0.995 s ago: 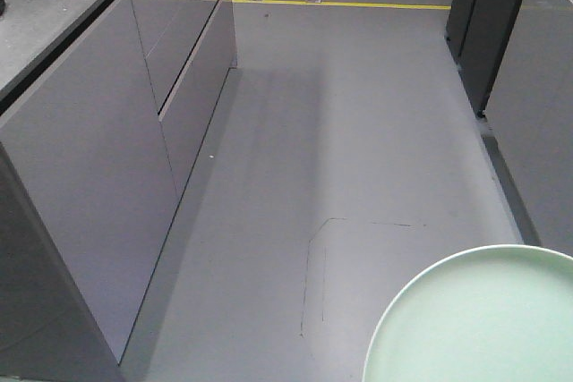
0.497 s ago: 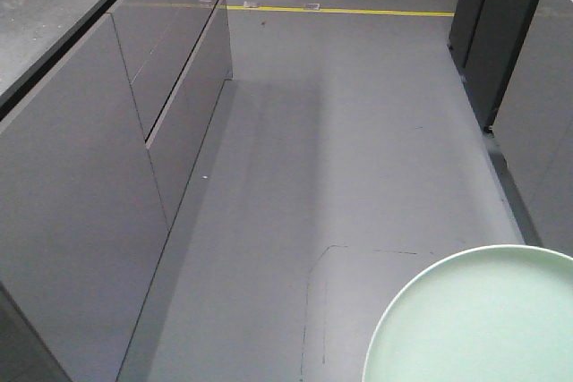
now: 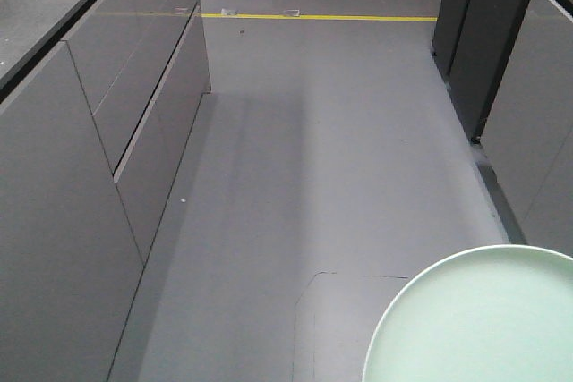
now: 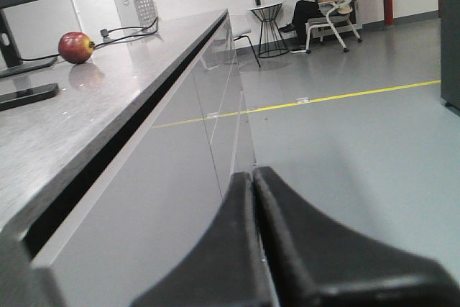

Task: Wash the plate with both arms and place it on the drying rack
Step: 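Hold the plate in the right gripper while driving down the aisle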

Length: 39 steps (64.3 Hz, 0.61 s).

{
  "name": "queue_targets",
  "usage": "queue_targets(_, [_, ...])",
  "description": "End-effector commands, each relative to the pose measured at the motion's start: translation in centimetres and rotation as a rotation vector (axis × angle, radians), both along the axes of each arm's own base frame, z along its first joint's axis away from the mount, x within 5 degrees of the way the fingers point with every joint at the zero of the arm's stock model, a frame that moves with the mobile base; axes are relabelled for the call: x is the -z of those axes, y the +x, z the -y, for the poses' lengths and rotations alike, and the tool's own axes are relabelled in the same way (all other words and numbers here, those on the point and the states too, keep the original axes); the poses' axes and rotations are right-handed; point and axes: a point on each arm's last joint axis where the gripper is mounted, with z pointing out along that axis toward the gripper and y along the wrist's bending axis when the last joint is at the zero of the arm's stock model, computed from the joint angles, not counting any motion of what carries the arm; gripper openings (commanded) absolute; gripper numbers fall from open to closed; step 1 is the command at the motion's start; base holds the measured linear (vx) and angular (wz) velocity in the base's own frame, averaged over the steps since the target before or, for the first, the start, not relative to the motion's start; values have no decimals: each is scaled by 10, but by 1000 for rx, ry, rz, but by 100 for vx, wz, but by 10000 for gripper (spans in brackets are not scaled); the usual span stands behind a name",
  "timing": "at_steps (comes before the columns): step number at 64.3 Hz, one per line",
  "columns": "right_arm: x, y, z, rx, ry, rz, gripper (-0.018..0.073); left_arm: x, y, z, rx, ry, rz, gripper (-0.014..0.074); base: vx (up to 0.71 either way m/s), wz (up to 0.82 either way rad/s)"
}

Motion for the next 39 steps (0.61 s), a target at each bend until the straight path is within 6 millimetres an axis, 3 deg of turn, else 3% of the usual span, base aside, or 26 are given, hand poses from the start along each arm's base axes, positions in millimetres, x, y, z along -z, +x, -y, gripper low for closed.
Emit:
queue_targets(1, [-13, 4, 0, 16, 25, 72, -1, -17, -3, 0, -5, -3, 116, -6, 25, -9])
queue_targets(39, [-13, 4, 0, 16, 25, 72, -1, -17, -3, 0, -5, -3, 116, -6, 26, -6])
